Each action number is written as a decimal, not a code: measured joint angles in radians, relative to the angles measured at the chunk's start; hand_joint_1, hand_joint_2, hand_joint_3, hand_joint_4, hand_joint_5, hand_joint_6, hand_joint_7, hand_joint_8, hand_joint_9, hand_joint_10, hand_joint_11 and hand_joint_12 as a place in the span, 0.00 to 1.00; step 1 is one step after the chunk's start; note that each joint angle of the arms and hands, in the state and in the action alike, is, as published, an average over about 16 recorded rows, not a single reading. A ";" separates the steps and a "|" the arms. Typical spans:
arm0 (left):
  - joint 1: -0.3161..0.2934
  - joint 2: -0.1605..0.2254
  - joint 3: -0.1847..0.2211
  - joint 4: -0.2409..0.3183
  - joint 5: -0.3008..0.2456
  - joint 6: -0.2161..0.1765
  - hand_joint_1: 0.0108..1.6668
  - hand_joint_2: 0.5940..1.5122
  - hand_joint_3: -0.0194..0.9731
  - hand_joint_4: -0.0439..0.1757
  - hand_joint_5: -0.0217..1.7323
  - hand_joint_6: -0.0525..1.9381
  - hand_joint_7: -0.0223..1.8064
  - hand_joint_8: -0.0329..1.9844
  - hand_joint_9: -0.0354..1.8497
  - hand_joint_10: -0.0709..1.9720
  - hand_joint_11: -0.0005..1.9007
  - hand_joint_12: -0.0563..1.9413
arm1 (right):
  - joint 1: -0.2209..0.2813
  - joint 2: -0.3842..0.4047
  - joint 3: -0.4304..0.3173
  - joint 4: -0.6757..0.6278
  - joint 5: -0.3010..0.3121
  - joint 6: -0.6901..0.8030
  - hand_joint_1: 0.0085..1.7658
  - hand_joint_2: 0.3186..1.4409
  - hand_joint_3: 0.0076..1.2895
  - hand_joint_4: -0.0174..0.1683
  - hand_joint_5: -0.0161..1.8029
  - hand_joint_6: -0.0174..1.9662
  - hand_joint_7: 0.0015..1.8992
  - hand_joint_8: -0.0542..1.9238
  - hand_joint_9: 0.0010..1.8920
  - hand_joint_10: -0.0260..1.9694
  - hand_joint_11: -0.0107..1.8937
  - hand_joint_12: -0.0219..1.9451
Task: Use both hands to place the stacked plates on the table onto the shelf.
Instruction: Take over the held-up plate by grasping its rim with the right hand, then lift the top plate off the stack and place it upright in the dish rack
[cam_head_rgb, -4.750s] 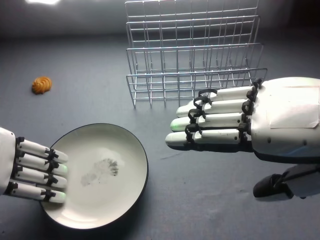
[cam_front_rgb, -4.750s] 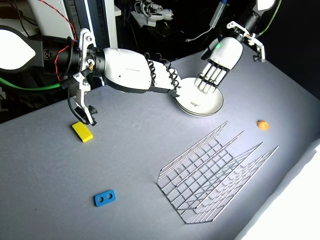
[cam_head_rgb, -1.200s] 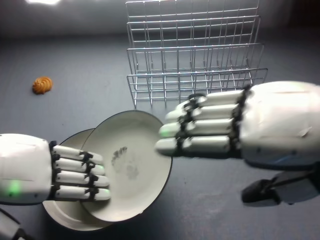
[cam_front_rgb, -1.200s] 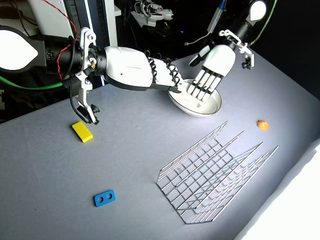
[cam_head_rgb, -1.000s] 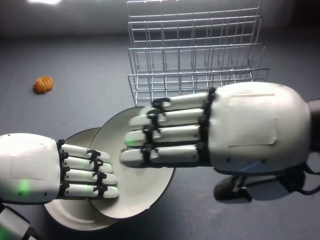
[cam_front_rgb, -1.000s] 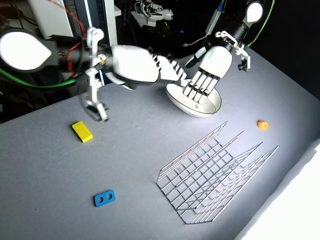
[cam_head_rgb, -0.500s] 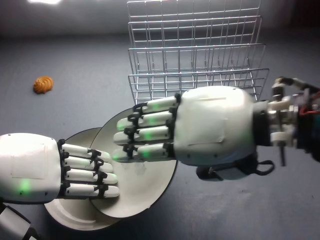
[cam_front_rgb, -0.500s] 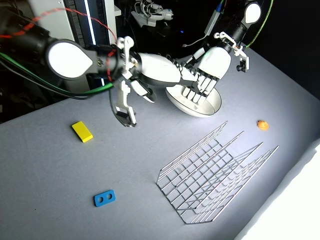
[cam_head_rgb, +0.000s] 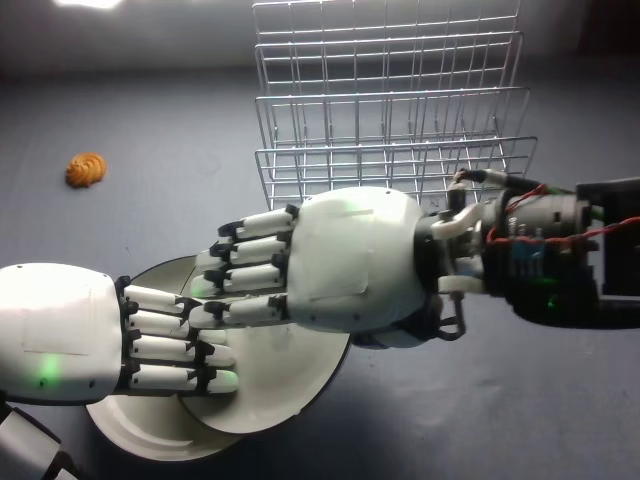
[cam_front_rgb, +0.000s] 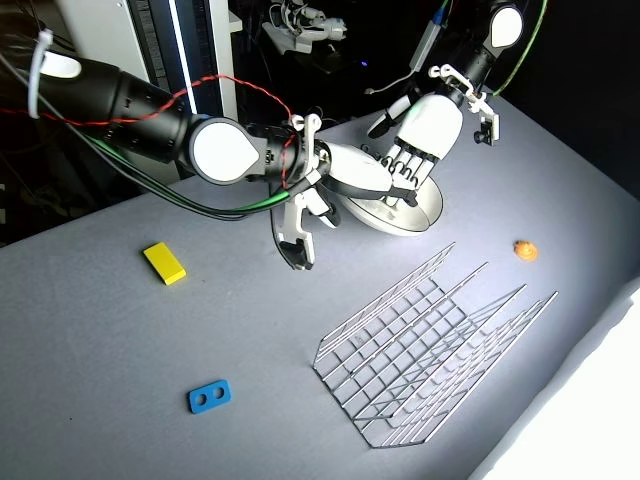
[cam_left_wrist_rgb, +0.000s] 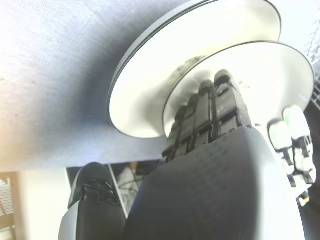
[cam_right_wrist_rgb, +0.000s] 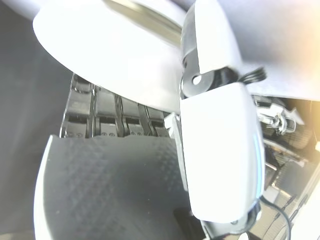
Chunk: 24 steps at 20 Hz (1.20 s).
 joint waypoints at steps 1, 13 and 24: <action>0.000 0.000 0.001 0.000 0.000 0.000 0.00 0.56 0.03 0.18 0.00 0.01 0.01 0.01 0.03 0.04 0.01 0.03 | 0.000 -0.011 0.009 0.000 -0.004 -0.005 0.69 0.63 0.01 0.10 0.06 0.02 0.03 0.03 0.03 0.02 0.02 0.28; -0.011 -0.004 0.016 -0.009 -0.001 -0.002 0.00 0.57 0.03 0.20 0.00 0.01 0.01 0.01 0.03 0.04 0.01 0.03 | 0.010 -0.055 0.045 0.004 -0.012 -0.034 0.60 0.67 0.01 0.08 0.26 0.04 0.25 0.04 0.26 0.04 0.12 0.54; -0.122 0.033 0.043 -0.062 0.007 -0.012 0.00 0.57 0.03 0.21 0.01 0.03 0.02 0.01 0.03 0.04 0.01 0.03 | 0.028 -0.056 0.038 0.019 0.035 -0.034 0.59 0.63 0.01 0.06 0.45 0.23 0.49 0.18 0.57 0.04 0.40 0.53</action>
